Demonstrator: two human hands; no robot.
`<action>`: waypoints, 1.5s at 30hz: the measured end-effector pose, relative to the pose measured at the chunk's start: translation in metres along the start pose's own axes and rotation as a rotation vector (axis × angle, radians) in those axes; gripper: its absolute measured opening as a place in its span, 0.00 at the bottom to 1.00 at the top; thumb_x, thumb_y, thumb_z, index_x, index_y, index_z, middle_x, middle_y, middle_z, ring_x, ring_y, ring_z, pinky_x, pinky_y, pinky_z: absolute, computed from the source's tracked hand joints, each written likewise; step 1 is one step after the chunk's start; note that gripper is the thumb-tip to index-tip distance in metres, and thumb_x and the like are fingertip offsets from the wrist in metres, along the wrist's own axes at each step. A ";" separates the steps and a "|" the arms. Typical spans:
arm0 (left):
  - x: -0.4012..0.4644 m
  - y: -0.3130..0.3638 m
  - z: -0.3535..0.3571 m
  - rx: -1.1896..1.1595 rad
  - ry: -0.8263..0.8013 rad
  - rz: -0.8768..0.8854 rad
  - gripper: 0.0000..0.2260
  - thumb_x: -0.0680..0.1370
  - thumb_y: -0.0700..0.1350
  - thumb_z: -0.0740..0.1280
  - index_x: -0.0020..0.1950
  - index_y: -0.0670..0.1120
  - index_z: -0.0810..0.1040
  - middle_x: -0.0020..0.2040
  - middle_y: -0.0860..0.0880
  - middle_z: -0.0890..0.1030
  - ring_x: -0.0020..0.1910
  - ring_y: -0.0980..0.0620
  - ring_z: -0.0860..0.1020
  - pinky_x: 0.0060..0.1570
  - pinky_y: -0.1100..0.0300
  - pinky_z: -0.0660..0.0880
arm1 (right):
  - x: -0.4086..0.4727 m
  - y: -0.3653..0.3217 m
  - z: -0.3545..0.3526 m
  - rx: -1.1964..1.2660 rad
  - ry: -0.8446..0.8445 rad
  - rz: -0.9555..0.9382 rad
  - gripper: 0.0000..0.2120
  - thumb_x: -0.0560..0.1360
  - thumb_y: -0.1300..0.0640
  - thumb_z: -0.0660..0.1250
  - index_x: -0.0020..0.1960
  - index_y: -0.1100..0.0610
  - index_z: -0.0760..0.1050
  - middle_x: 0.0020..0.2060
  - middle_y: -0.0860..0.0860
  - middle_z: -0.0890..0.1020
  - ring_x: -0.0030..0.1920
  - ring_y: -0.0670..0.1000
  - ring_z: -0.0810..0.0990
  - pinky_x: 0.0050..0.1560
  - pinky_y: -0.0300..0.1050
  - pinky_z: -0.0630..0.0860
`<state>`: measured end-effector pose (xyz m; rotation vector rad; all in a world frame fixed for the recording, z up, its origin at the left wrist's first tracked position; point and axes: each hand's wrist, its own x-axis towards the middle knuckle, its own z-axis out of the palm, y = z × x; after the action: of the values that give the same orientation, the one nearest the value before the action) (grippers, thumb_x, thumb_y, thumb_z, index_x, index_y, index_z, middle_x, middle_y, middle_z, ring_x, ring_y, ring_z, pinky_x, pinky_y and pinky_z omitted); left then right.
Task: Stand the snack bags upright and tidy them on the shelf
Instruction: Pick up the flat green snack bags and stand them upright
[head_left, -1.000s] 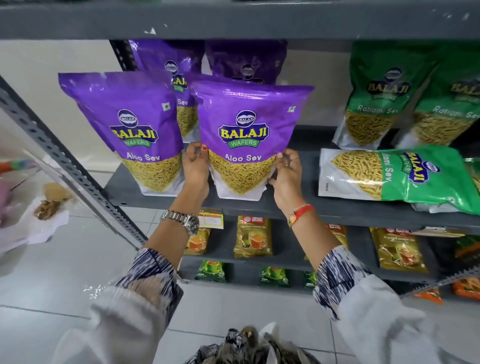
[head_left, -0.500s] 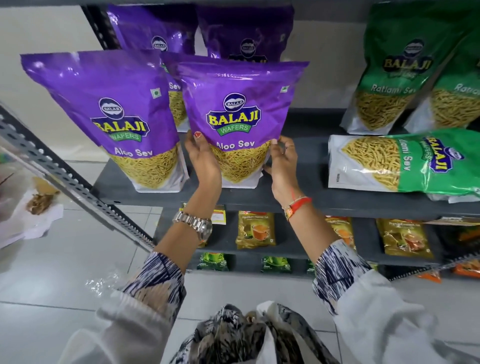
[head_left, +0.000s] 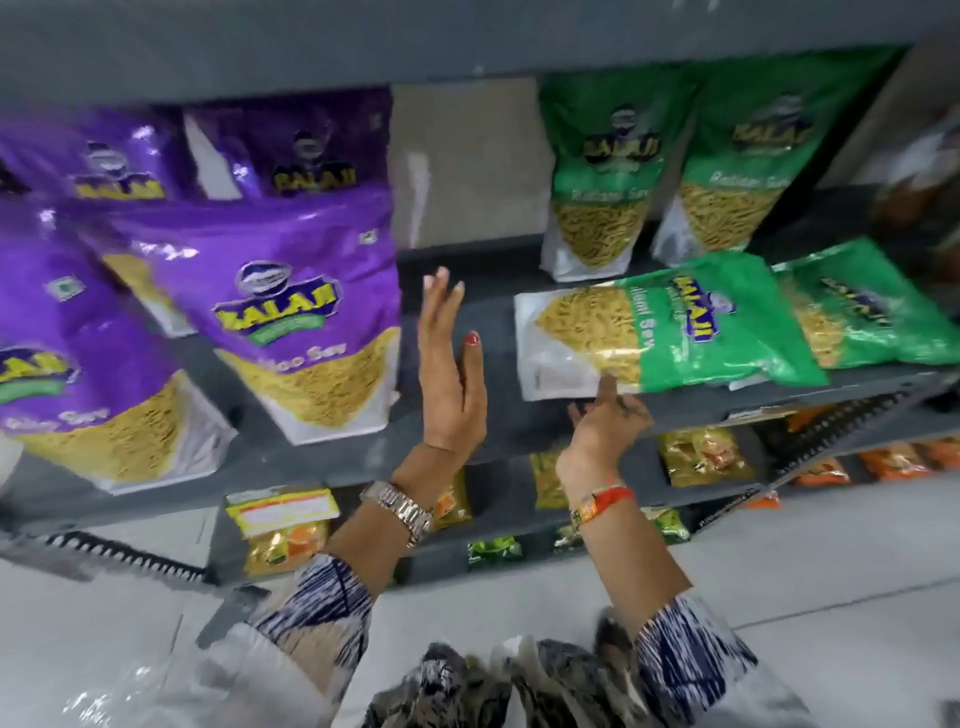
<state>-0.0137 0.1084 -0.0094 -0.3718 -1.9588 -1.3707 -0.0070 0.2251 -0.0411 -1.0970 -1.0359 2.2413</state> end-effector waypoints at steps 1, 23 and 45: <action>0.010 -0.002 0.016 -0.018 -0.074 -0.034 0.17 0.79 0.38 0.55 0.69 0.40 0.65 0.71 0.46 0.66 0.73 0.47 0.61 0.74 0.59 0.57 | 0.009 -0.008 -0.002 -0.017 0.024 -0.012 0.12 0.75 0.55 0.66 0.47 0.55 0.62 0.40 0.52 0.72 0.38 0.50 0.71 0.39 0.47 0.74; 0.095 -0.012 0.156 0.104 -0.880 -0.782 0.14 0.75 0.41 0.65 0.61 0.41 0.76 0.53 0.46 0.79 0.53 0.50 0.76 0.44 0.73 0.75 | 0.078 -0.093 -0.075 -0.126 -0.416 0.175 0.09 0.80 0.59 0.57 0.56 0.62 0.70 0.52 0.56 0.82 0.51 0.53 0.82 0.44 0.41 0.82; -0.017 0.105 0.055 -0.542 -0.043 -0.901 0.11 0.78 0.35 0.56 0.38 0.41 0.74 0.26 0.52 0.82 0.27 0.58 0.80 0.31 0.65 0.78 | 0.046 -0.161 -0.101 -0.192 -0.590 -0.336 0.12 0.77 0.61 0.63 0.35 0.54 0.72 0.30 0.42 0.81 0.35 0.39 0.78 0.39 0.37 0.75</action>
<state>0.0399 0.2025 0.0425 0.3063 -1.8152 -2.4841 0.0564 0.3998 0.0210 -0.2720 -1.5584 2.2545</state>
